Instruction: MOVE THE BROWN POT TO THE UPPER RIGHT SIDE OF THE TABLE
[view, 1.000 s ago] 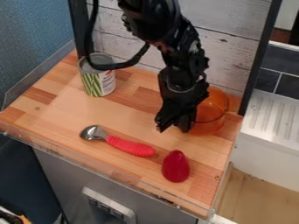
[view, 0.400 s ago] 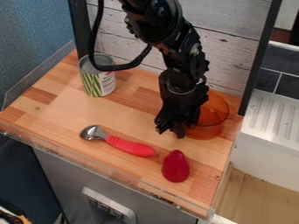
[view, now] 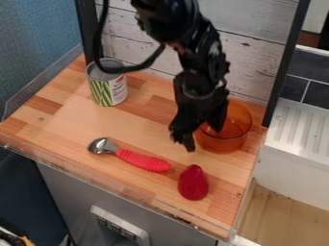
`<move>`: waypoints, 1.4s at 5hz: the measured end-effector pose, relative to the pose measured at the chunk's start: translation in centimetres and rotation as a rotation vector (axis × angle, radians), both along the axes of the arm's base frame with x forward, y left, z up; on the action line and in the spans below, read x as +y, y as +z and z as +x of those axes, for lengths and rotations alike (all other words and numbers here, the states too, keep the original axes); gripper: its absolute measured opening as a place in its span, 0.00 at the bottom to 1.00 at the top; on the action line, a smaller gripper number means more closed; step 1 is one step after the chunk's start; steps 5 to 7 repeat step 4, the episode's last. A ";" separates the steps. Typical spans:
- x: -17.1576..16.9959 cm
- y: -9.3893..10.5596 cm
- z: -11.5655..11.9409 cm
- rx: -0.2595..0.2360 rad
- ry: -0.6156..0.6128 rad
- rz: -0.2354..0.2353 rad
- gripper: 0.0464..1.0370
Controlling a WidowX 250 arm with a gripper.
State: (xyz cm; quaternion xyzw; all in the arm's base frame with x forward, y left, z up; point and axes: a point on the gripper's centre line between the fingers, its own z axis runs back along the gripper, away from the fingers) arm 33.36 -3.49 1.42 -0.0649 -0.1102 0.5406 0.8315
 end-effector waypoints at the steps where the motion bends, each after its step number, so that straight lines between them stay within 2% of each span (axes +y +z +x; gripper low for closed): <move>1: -0.1 2.4 -0.1 -0.030 0.005 -0.009 0.97; 2: 0.0 5.5 -0.2 -0.077 -0.002 -0.039 0.96; 7: 0.2 5.9 -0.1 -0.085 -0.001 -0.038 0.96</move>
